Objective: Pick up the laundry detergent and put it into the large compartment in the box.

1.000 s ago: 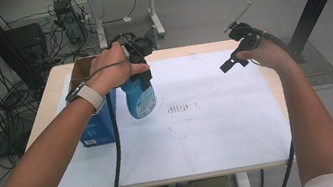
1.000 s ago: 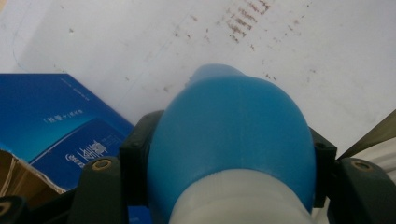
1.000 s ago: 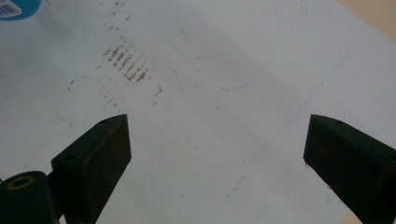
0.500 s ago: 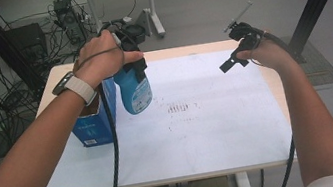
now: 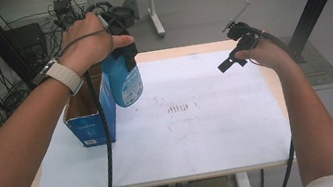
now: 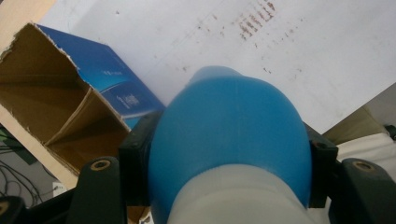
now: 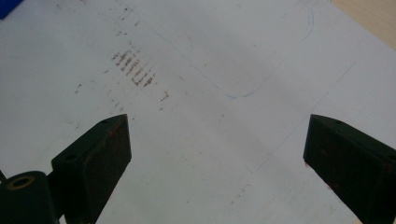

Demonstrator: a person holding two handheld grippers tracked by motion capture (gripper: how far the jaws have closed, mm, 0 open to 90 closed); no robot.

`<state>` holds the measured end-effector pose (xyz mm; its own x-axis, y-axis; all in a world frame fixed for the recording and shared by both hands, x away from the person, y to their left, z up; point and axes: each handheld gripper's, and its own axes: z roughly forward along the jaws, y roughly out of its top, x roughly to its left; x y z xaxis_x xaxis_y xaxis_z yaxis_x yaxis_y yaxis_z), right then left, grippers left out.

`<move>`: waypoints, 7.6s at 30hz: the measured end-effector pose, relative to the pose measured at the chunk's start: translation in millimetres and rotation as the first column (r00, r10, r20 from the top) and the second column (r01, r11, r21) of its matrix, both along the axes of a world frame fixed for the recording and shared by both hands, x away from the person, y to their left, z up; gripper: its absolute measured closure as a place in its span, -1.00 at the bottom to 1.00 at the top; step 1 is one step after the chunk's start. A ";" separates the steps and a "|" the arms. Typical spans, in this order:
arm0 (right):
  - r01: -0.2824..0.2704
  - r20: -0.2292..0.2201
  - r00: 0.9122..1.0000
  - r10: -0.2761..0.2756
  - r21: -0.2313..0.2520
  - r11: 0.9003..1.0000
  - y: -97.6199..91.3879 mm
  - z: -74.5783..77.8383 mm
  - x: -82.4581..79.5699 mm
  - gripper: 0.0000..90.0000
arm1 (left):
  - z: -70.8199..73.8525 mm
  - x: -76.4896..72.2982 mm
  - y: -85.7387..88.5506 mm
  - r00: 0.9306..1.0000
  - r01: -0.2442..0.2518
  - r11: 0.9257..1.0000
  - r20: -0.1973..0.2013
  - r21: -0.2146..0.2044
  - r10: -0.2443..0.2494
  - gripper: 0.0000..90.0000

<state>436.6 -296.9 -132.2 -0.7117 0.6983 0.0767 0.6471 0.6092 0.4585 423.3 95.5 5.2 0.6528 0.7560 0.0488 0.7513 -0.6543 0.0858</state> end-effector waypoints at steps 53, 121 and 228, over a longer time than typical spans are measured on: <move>-0.025 0.031 0.999 0.025 0.002 1.000 5.5 -0.3 1.8 -0.82 | 68.4 7.5 46.2 0.949 -0.315 0.948 -0.038 -0.043 0.313 -0.17; -0.050 0.026 0.998 0.049 0.016 0.999 14.0 -5.3 11.3 -0.82 | 58.9 15.3 137.6 0.820 -0.572 0.817 -0.046 -0.068 0.570 -0.17; -0.032 -0.003 0.999 0.032 -0.001 0.999 15.8 -16.3 11.9 -0.82 | -101.3 36.7 134.1 0.847 -0.532 0.846 -0.034 -0.048 0.531 -0.17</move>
